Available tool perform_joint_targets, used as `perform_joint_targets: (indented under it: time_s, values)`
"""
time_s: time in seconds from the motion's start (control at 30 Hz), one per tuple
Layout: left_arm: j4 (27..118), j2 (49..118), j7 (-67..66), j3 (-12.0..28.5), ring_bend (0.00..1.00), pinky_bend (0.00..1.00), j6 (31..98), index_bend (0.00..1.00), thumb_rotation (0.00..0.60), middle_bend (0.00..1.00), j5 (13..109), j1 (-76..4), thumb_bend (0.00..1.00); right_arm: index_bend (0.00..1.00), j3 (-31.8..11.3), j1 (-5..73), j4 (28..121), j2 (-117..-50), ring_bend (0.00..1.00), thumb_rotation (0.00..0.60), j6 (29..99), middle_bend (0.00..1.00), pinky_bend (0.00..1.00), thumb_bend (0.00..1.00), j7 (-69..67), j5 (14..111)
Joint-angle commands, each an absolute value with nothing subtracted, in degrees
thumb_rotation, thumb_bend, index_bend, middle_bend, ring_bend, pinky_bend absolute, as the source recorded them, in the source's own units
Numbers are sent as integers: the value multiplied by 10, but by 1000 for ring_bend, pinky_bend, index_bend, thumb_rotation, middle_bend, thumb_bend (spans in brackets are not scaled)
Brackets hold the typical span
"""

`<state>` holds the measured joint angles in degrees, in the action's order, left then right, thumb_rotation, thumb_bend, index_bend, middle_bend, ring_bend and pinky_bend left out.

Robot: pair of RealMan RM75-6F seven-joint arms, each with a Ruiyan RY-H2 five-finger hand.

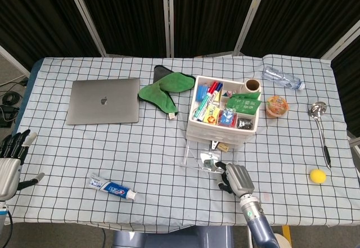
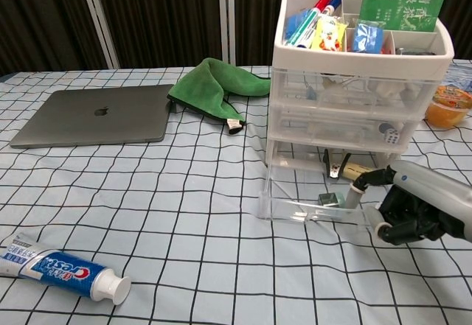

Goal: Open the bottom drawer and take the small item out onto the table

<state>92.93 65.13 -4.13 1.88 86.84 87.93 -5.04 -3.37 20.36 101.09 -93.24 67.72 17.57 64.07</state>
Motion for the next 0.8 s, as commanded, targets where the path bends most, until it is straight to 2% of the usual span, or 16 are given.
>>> perform_joint_targets:
  time_s: [0.03, 0.07, 0.23, 0.43, 0.8]
  values:
    - [929, 651, -41, 19, 0, 0, 868, 0, 600, 0, 879, -50, 16, 676, -30, 203, 1010, -933, 966, 600, 675, 968, 831, 606, 178, 640]
    - [929, 651, -40, 19, 0, 0, 868, 0, 600, 0, 878, -50, 16, 664, -29, 203, 1010, -933, 965, 600, 674, 967, 831, 605, 178, 640]
    - [929, 650, -39, 20, 0, 0, 868, 0, 600, 0, 878, -51, 16, 466, -29, 202, 1008, -933, 959, 600, 676, 959, 832, 541, 175, 649]
    - [929, 649, -36, 21, 0, 0, 868, 0, 600, 0, 876, -50, 16, 357, -25, 199, 1017, -928, 959, 600, 680, 957, 832, 500, 166, 668]
    - [930, 641, -19, 26, 0, 0, 874, 0, 600, 0, 869, -46, 16, 307, -7, 190, 1041, -917, 958, 600, 687, 957, 831, 479, 163, 698]
